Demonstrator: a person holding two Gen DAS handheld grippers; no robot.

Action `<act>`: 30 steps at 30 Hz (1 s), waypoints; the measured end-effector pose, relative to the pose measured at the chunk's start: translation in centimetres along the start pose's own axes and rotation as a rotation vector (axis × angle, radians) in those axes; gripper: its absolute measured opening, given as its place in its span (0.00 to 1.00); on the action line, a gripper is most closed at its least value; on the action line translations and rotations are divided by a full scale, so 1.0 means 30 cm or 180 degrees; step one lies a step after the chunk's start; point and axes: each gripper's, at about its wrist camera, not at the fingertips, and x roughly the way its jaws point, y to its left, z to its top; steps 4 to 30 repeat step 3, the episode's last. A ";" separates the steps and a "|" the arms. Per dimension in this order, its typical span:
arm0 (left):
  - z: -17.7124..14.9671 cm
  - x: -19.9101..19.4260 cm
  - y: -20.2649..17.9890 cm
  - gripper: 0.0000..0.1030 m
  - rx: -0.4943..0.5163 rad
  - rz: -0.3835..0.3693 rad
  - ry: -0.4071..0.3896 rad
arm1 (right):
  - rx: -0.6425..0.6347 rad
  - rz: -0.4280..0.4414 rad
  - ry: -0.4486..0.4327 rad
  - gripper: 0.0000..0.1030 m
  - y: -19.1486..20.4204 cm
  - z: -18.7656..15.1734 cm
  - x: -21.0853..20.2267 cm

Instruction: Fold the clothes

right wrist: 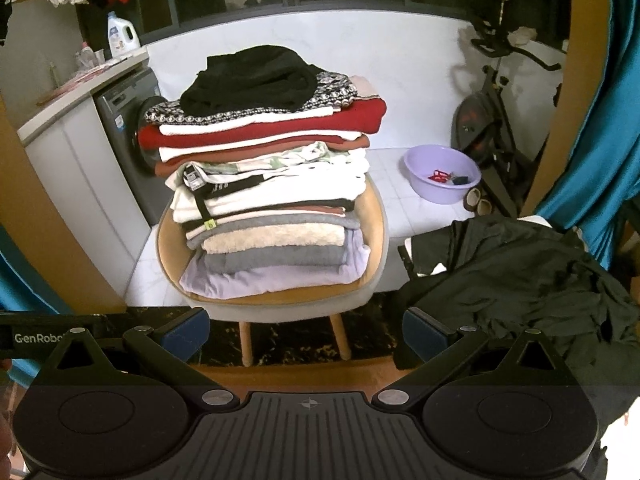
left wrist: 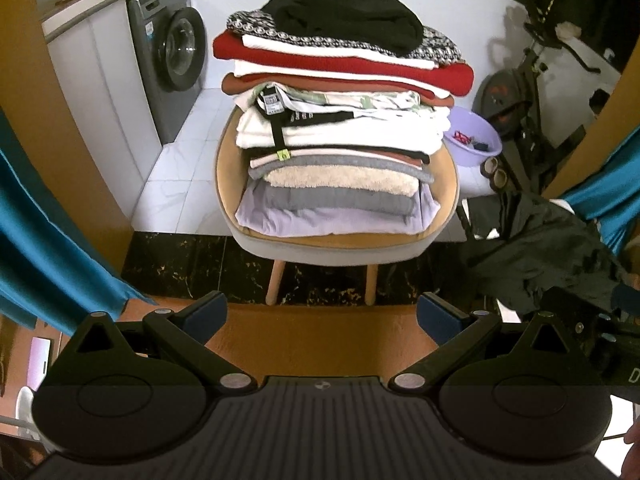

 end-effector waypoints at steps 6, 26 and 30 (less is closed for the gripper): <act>0.003 -0.008 -0.002 1.00 -0.0006 0.0014 -0.0074 | -0.0037 0.0018 -0.0019 0.99 0.003 0.009 0.001; 0.003 -0.008 -0.002 1.00 -0.0006 0.0014 -0.0074 | -0.0037 0.0018 -0.0019 0.99 0.003 0.009 0.001; 0.003 -0.008 -0.002 1.00 -0.0006 0.0014 -0.0074 | -0.0037 0.0018 -0.0019 0.99 0.003 0.009 0.001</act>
